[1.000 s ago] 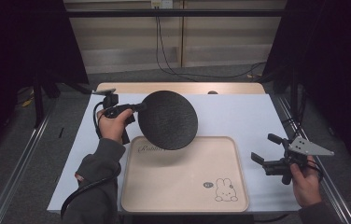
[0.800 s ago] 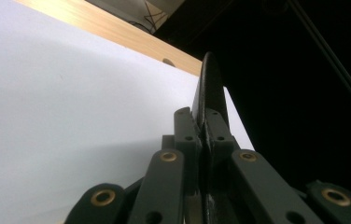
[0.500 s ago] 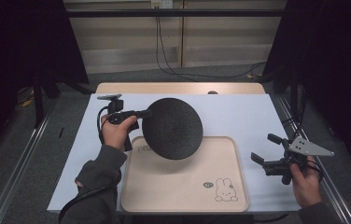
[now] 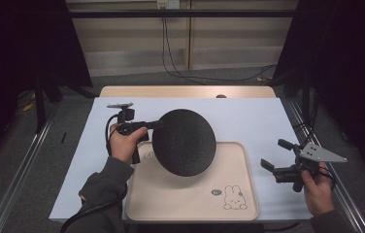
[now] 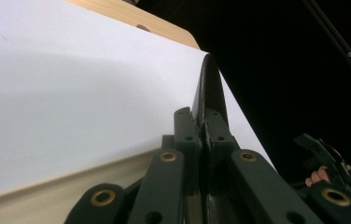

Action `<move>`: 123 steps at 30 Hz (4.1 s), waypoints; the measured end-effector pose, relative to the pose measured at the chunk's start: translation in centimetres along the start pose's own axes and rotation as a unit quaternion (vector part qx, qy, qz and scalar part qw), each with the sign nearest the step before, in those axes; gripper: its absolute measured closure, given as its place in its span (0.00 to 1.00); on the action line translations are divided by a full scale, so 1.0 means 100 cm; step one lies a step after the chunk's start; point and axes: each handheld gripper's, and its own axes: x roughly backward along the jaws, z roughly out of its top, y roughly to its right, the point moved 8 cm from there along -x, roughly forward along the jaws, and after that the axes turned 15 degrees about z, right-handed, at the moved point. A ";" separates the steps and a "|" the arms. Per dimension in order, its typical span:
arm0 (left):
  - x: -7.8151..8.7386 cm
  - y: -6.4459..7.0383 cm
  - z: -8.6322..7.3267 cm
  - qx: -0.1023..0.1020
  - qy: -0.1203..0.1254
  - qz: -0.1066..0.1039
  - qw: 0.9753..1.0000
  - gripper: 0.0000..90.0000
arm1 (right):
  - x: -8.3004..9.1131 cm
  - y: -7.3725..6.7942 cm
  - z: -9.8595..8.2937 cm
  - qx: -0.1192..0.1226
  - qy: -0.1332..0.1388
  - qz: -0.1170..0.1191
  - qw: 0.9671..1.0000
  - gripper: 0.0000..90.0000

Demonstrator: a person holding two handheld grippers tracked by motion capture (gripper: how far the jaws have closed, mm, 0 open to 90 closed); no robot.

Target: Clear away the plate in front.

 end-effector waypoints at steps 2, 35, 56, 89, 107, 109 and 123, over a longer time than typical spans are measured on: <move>0.000 0.002 -0.004 -0.003 -0.004 -0.002 1.000 0.96 | 0.000 0.000 0.000 0.000 0.000 0.000 1.000 0.00; -0.015 0.027 -0.078 -0.016 -0.071 -0.046 0.996 0.95 | 0.001 0.000 0.001 -0.001 0.001 -0.003 1.000 0.00; -0.024 0.012 -0.082 -0.028 -0.051 -0.036 0.998 0.97 | 0.000 0.000 0.000 0.002 -0.001 0.001 1.000 0.00; -0.023 -0.012 -0.099 -0.034 -0.036 0.034 0.998 0.90 | -0.003 -0.005 0.000 0.011 -0.008 0.019 1.000 0.00; -0.027 -0.021 -0.106 -0.029 -0.034 0.058 0.997 0.88 | -0.004 -0.003 0.004 0.017 0.000 0.011 1.000 0.00; -0.027 -0.022 -0.107 -0.033 -0.036 0.060 0.997 0.88 | -0.003 -0.004 0.003 0.017 -0.005 0.021 1.000 0.00; -0.030 -0.024 -0.111 -0.037 -0.037 0.081 0.995 0.86 | -0.005 -0.005 0.003 0.019 -0.003 0.018 1.000 0.00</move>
